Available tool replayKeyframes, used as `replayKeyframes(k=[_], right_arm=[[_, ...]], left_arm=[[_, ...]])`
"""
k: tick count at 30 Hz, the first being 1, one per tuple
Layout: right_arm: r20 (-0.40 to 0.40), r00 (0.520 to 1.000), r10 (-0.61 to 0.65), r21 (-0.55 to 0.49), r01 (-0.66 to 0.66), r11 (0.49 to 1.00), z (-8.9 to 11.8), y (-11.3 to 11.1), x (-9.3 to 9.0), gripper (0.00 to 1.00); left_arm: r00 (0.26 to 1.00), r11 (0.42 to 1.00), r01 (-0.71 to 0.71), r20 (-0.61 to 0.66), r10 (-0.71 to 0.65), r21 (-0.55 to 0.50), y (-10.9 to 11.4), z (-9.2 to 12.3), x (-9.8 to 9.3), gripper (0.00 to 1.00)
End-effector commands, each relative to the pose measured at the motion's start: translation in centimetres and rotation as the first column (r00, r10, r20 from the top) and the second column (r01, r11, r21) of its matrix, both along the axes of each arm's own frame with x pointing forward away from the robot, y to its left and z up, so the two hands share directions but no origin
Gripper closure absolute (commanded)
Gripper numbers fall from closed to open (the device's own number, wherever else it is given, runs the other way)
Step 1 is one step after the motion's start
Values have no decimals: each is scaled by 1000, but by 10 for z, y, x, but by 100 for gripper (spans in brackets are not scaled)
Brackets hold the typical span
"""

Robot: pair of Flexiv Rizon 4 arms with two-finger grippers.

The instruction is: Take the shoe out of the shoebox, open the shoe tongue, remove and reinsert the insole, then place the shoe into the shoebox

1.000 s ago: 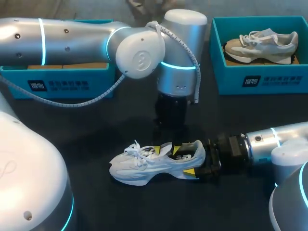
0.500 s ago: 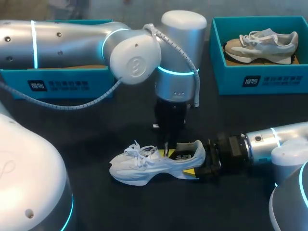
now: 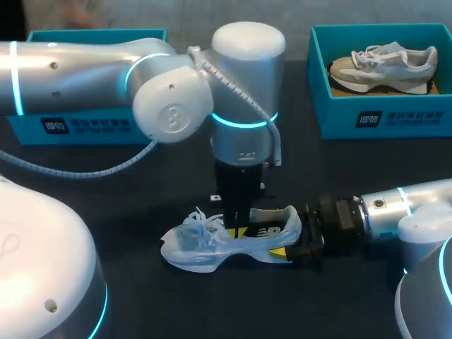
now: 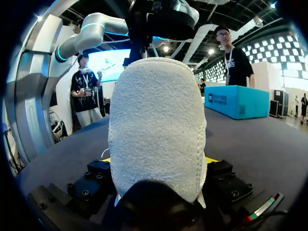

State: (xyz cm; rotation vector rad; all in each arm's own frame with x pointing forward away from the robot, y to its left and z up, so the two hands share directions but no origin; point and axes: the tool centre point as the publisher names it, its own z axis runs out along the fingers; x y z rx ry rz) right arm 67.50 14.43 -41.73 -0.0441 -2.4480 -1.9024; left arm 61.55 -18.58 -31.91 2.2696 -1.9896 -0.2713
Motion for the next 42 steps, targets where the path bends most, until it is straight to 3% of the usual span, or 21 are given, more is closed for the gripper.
replayKeyframes(k=[1,4,7,10,18,21,25,32,37,42], right_arm=[[1,1000,-3,-2,3,1000,-2,1,1,100],[1,1000,-3,-2,3,1000,-2,1,1,100],[1,1000,-3,-2,3,1000,-2,1,1,100],[1,1000,-3,-2,3,1000,-2,1,1,100],[1,1000,-3,-2,3,1000,-2,1,1,100],[1,1000,-3,-2,3,1000,-2,1,1,100],[1,1000,-3,-2,3,1000,-2,1,1,100],[1,1000,-3,-2,3,1000,-2,1,1,100],[1,1000,-3,-2,3,1000,-2,1,1,100],[1,1000,-3,-2,3,1000,-2,1,1,100]], left_arm=[[999,991,-30,39,35,-127,24,5,-6,100],[999,989,-23,19,26,-146,29,4,-4,100],[1000,981,25,1,-26,-191,32,1,-6,79],[998,975,56,-14,-60,-215,33,-2,-6,78],[990,973,129,-24,-136,-191,27,5,7,40],[986,974,155,-32,-162,-166,22,9,16,33],[972,965,217,-58,-227,-147,12,15,31,30],[927,937,336,-142,-346,-92,-5,20,57,44],[894,915,400,-195,-404,-63,-12,18,64,48],[861,885,463,-214,-462,-49,-14,16,59,51]])
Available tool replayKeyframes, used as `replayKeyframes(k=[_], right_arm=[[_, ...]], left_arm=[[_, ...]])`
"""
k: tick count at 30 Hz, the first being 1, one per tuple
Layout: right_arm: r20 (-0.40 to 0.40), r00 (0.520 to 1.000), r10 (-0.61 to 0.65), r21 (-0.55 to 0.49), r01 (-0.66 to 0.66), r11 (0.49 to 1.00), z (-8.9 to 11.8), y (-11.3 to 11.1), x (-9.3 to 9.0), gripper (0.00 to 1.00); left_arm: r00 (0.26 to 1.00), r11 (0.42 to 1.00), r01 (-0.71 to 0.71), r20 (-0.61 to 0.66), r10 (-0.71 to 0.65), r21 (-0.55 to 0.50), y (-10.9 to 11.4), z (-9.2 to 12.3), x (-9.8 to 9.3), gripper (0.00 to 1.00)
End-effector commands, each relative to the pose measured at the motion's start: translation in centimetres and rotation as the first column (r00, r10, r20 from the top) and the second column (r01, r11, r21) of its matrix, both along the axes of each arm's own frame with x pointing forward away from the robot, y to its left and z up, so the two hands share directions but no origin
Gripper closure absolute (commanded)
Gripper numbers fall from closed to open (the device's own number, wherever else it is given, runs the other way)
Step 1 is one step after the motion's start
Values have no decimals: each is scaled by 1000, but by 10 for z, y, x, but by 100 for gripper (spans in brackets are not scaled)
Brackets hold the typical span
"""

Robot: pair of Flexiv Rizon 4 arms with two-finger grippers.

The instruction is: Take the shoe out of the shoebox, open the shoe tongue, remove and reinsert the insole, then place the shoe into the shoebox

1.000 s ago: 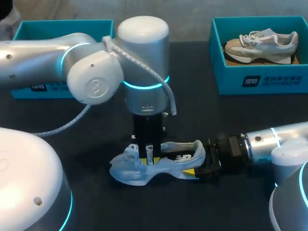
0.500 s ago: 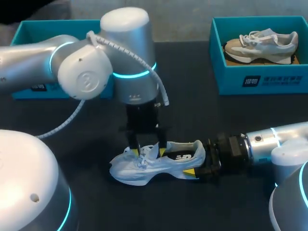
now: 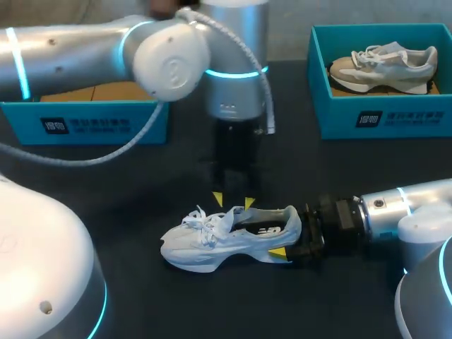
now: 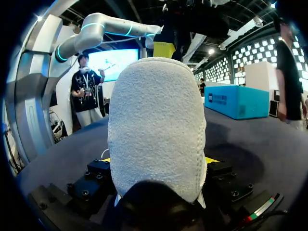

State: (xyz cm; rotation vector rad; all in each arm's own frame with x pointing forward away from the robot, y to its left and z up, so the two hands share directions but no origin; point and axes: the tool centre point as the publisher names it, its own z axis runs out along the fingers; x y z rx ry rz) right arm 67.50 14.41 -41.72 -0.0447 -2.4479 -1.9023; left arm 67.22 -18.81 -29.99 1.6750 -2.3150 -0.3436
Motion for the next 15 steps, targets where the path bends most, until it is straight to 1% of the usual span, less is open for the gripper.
replayKeyframes(k=[1,9,11,13,14,15], right_arm=[[1,1000,-3,-2,3,1000,-2,1,1,100],[1,1000,-3,-2,3,1000,-2,1,1,100],[1,1000,-3,-2,3,1000,-2,1,1,100],[1,1000,-3,-2,3,1000,-2,1,1,100],[1,1000,-3,-2,3,1000,-2,1,1,100],[1,1000,-3,-2,3,1000,-2,1,1,100]], left_arm=[[996,989,80,-42,-75,125,-11,-4,1,51],[993,983,114,-37,-109,147,-4,-7,-13,52],[993,982,114,-38,-109,148,-2,-9,-14,55],[994,985,104,-45,-98,141,0,-11,-13,66],[995,987,97,-51,-91,131,1,-12,-13,76],[995,988,89,-51,-83,127,3,-12,-12,88]])
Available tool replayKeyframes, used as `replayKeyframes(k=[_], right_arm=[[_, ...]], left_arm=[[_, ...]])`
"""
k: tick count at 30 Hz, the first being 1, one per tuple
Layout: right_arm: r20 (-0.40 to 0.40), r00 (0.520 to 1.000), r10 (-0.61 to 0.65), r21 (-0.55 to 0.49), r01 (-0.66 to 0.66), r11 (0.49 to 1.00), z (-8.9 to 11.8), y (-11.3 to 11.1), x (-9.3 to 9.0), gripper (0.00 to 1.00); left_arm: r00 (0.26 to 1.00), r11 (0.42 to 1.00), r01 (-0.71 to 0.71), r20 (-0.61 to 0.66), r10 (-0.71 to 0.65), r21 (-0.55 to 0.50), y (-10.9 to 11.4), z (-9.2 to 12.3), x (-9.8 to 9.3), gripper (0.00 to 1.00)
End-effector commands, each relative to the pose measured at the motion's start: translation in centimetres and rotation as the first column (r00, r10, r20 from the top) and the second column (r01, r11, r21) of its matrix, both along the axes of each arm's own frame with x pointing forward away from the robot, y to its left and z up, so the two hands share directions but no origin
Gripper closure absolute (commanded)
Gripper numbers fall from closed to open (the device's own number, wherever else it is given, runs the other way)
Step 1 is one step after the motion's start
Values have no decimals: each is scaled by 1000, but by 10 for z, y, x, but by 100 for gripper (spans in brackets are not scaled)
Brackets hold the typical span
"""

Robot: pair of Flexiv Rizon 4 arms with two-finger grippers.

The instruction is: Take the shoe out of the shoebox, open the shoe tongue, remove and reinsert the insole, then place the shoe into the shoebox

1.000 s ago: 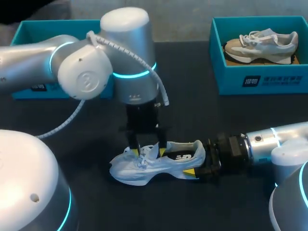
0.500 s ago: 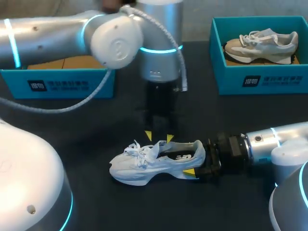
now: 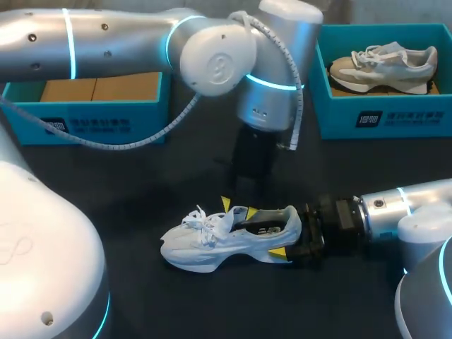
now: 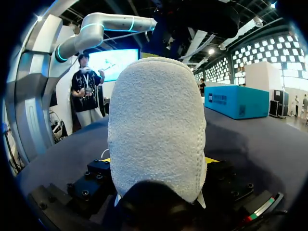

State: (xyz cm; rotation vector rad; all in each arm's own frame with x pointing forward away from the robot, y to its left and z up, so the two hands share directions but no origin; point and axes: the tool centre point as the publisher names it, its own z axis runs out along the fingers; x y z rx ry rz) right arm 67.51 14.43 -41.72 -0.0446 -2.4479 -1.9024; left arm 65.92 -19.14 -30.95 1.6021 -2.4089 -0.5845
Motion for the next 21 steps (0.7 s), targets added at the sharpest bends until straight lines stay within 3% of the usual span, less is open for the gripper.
replayKeyframes(k=[1,16,21], right_arm=[[1,1000,-3,-2,3,1000,-2,1,1,100],[1,1000,-3,-2,3,1000,-2,1,1,100],[1,1000,-3,-2,3,1000,-2,1,1,100]], left_arm=[[1000,999,-21,-9,21,-30,8,-3,0,100],[988,977,-141,46,150,-162,24,9,-29,100],[950,946,-260,122,286,-191,32,14,-34,100]])
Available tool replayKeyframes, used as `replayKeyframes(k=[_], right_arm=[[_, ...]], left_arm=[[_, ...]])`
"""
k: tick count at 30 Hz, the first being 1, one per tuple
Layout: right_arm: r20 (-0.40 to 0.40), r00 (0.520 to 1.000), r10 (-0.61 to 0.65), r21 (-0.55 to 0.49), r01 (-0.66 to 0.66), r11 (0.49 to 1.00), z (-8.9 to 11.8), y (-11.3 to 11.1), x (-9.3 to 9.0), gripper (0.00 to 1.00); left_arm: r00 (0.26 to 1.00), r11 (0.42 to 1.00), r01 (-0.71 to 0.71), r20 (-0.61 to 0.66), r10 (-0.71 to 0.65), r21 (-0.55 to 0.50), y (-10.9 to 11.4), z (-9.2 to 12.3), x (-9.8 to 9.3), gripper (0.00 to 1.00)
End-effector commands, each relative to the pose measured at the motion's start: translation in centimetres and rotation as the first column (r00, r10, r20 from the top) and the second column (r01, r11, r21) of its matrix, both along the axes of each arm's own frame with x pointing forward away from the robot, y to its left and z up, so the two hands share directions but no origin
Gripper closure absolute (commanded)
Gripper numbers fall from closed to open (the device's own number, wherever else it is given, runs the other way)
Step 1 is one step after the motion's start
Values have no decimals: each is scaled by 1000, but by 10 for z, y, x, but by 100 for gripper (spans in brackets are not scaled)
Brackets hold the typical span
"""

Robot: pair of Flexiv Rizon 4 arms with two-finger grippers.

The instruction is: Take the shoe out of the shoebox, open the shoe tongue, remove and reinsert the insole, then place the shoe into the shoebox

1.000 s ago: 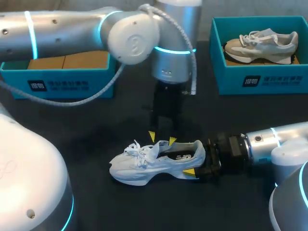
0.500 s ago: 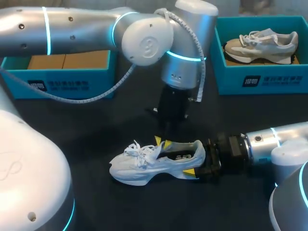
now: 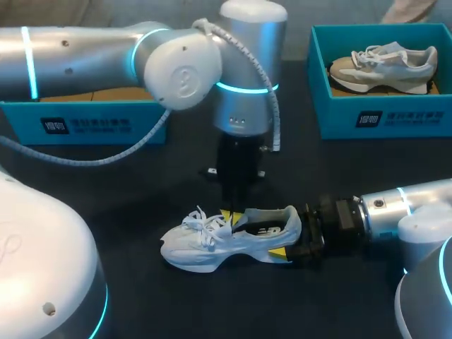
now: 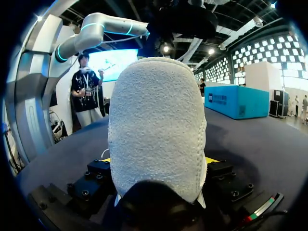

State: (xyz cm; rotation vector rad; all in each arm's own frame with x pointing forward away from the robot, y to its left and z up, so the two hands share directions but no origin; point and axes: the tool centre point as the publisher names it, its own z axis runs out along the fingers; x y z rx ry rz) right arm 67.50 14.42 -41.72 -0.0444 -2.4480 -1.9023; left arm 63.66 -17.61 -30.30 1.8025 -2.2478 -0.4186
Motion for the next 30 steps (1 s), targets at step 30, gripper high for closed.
replayKeyframes(k=[30], right_arm=[[1,1000,-3,-2,3,1000,-2,1,1,100]], left_arm=[[936,936,-291,142,321,-197,83,-16,-25,100]])
